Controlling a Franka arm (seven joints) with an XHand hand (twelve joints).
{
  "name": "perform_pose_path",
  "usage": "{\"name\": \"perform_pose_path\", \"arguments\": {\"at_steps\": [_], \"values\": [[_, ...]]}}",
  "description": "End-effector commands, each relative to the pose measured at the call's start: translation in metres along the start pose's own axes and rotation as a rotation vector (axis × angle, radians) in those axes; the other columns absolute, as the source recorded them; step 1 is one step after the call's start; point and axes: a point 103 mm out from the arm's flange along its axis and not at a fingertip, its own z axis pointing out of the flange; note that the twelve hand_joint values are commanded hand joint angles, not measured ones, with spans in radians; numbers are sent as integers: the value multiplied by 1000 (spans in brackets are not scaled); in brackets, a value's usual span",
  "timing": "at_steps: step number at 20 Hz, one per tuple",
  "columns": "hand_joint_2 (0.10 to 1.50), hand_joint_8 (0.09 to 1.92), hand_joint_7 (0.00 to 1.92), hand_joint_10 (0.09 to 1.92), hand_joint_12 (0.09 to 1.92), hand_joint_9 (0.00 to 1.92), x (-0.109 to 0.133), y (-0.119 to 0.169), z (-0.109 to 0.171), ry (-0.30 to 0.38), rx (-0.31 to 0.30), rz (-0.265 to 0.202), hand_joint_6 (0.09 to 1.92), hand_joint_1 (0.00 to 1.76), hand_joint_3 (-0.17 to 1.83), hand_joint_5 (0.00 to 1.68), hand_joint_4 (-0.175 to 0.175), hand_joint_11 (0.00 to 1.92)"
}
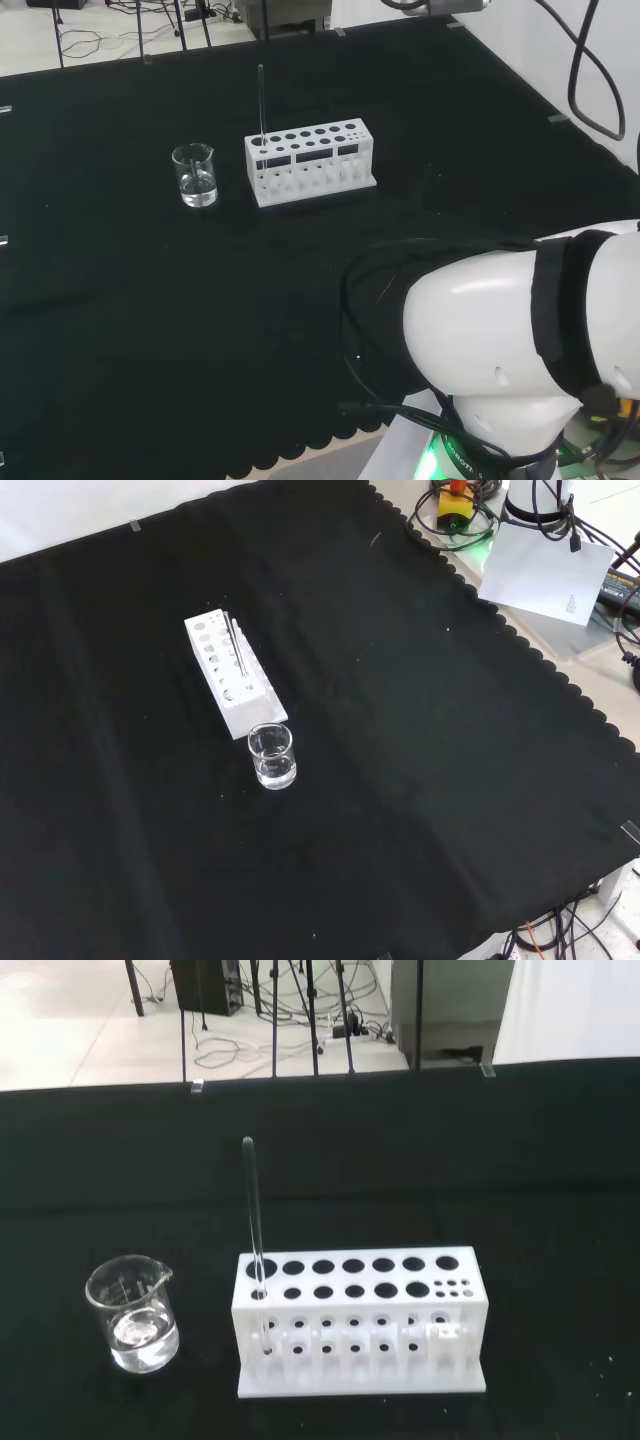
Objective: Take the glass rod from the white test tube rack.
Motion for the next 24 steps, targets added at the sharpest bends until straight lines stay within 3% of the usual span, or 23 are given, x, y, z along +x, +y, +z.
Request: {"name": "perform_pose_path", "arguments": {"at_steps": [1,9,12,16,22,24], "values": [[877,87,0,87,87,0,9,30,23,11,38,-34,87,590,482,0,-104,35],[900,87,0,87,124,0,20,67,36,42,22,-87,87,582,440,0,-104,32],[922,87,0,87,273,0,27,86,44,19,43,-89,87,584,391,0,-103,3],[925,87,0,87,338,0,36,109,54,1,80,-84,87,582,387,0,-103,0],[925,87,0,87,355,0,57,144,66,-23,84,-126,87,581,389,0,-103,0],[925,87,0,87,372,0,78,154,60,-50,80,-142,87,581,390,0,-103,0]]}}
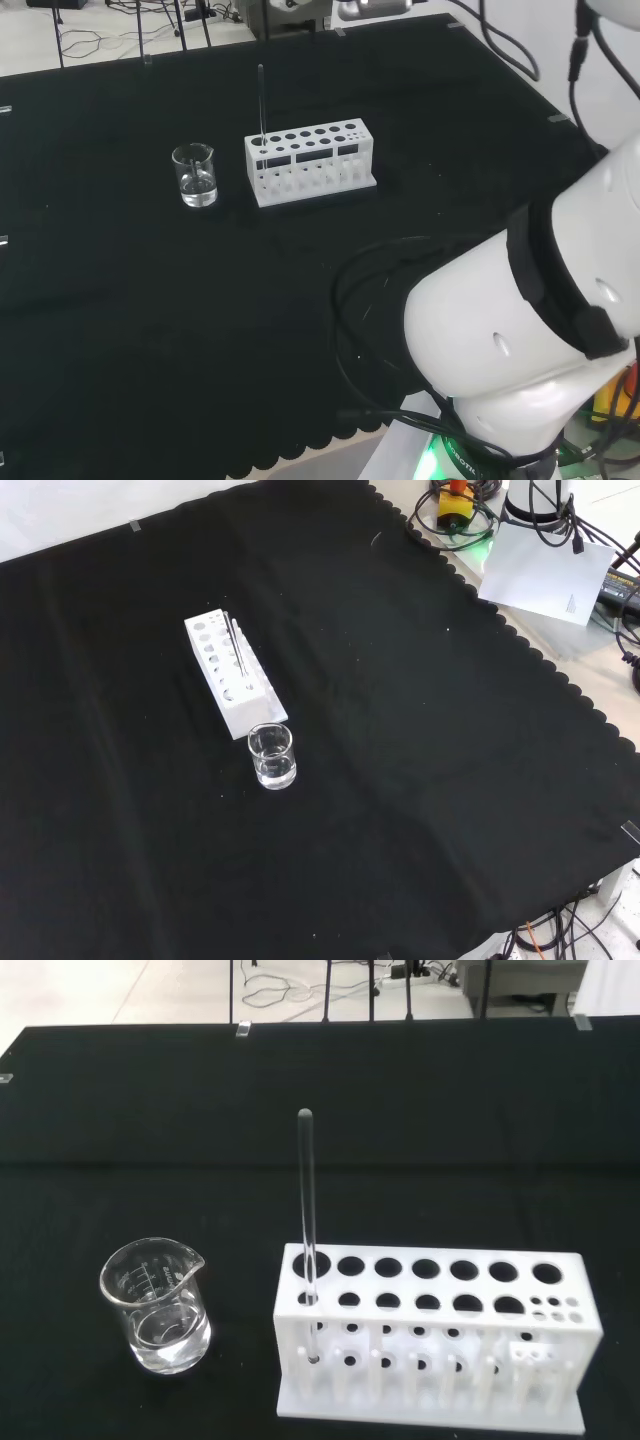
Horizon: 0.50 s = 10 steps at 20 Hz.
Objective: Take the glass rod from the white test tube rack.
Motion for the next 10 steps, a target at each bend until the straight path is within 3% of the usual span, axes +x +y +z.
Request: {"name": "perform_pose_path", "arguments": {"at_steps": [1,5,10], "values": [[925,87,0,87,409,0,36,50,-1,-23,-22,-50,87,580,391,0,-103,0],[920,87,0,87,644,22,32,68,23,-37,-9,-72,87,582,397,0,-103,0],[917,87,0,87,790,49,33,88,49,-25,19,-91,87,582,404,0,-103,0]]}}
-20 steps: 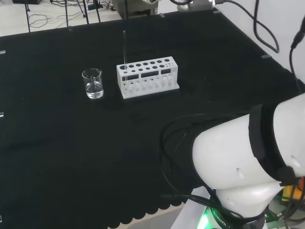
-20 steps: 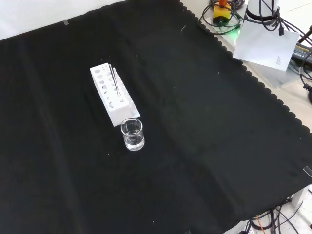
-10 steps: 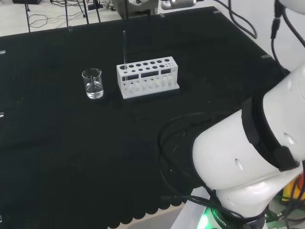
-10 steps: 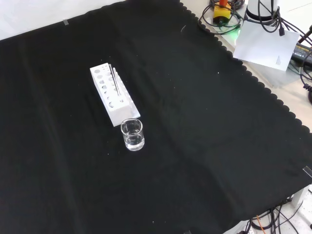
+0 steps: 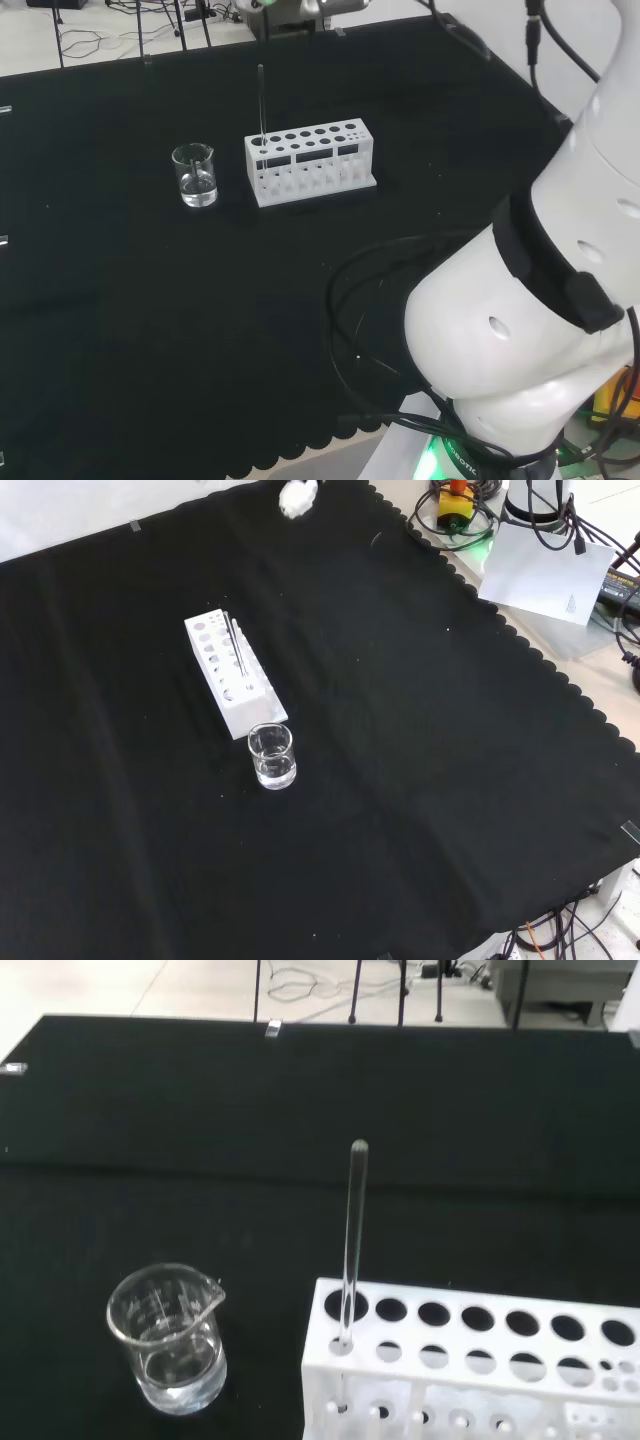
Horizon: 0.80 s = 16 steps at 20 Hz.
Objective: Take the glass rod from the white test tube rack.
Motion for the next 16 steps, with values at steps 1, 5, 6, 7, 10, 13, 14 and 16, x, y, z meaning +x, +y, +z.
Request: {"name": "perform_pose_path", "arguments": {"at_steps": [1,5,6,7,10,13,14,16], "values": [[917,87,0,87,797,51,7,33,33,13,11,-42,87,582,404,0,-103,0],[918,87,0,87,809,62,9,43,46,-4,28,-67,87,581,406,0,-104,0],[918,87,4,87,821,66,10,47,50,-12,34,-72,87,580,408,0,-105,0],[918,87,15,87,831,68,10,49,52,-14,36,-74,87,579,410,0,-108,0],[911,87,34,285,859,13,11,58,61,-20,50,-69,87,578,427,0,-117,0],[906,144,11,372,897,1,7,63,74,-14,52,-73,87,591,434,0,-120,0],[905,166,5,382,903,0,5,65,78,-11,56,-71,87,594,435,0,-120,0],[905,185,0,391,907,0,2,67,86,-8,60,-68,87,597,436,0,-121,0]]}}
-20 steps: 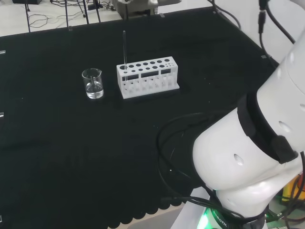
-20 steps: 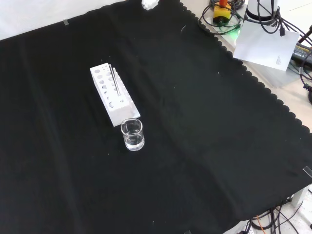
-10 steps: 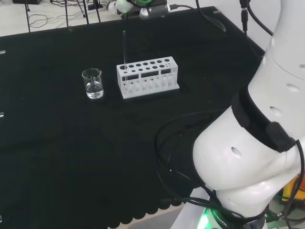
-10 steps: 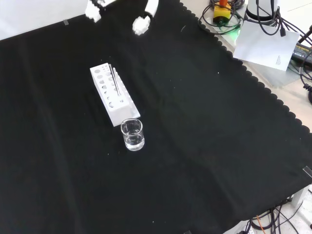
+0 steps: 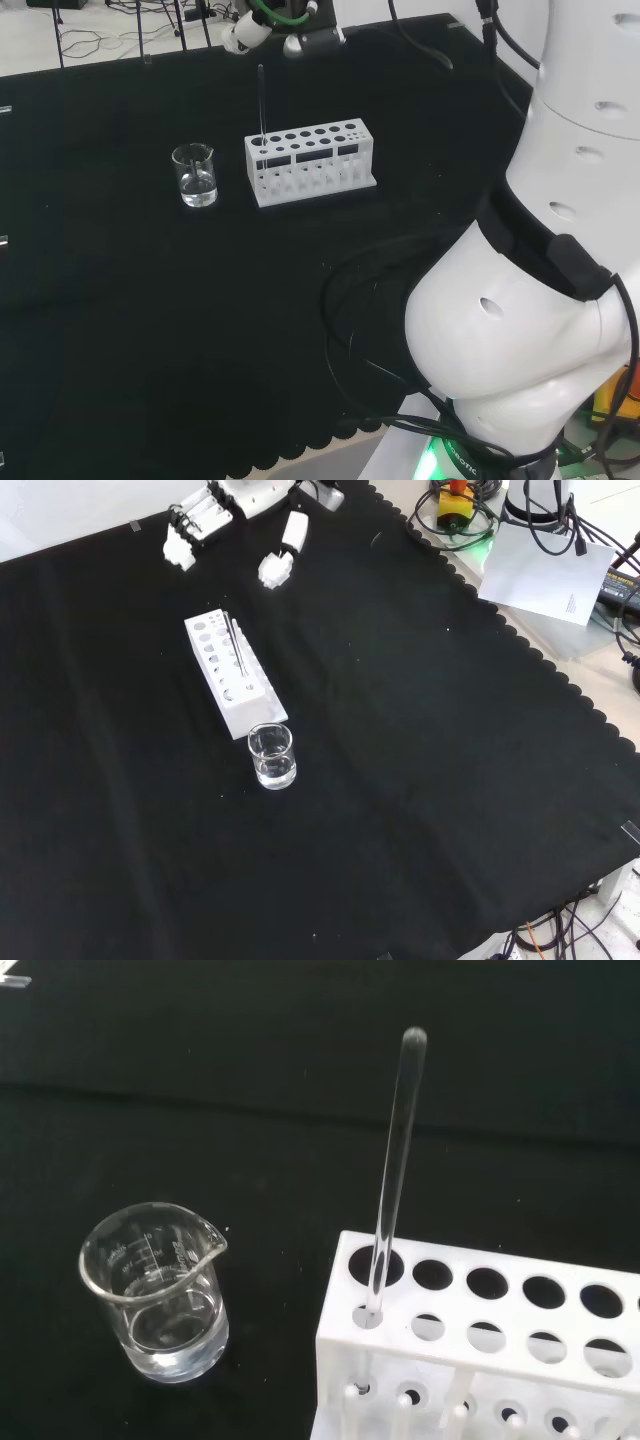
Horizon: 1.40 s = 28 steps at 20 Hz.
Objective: Take the glass rod from the white test tube rack.
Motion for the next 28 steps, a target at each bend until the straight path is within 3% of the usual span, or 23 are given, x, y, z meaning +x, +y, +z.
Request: {"name": "perform_pose_path", "arguments": {"at_steps": [1,5,7,14,17,22,28], "values": [[906,191,0,400,909,0,-9,12,22,6,6,-1,87,597,436,0,-121,0],[908,227,0,440,915,0,-19,15,33,24,22,13,87,595,438,0,-121,0],[908,268,0,484,925,0,-8,22,32,-7,32,16,87,594,440,0,-124,0],[925,527,0,753,1009,0,-32,25,52,28,27,-13,87,607,468,7,-149,0],[923,678,0,857,1054,7,-37,28,67,30,42,-3,87,608,489,36,-157,0],[903,918,93,946,1183,177,-41,28,76,38,48,34,87,597,532,103,-171,0],[898,998,323,947,1398,420,-39,29,82,30,40,31,87,620,561,251,-175,0]]}}
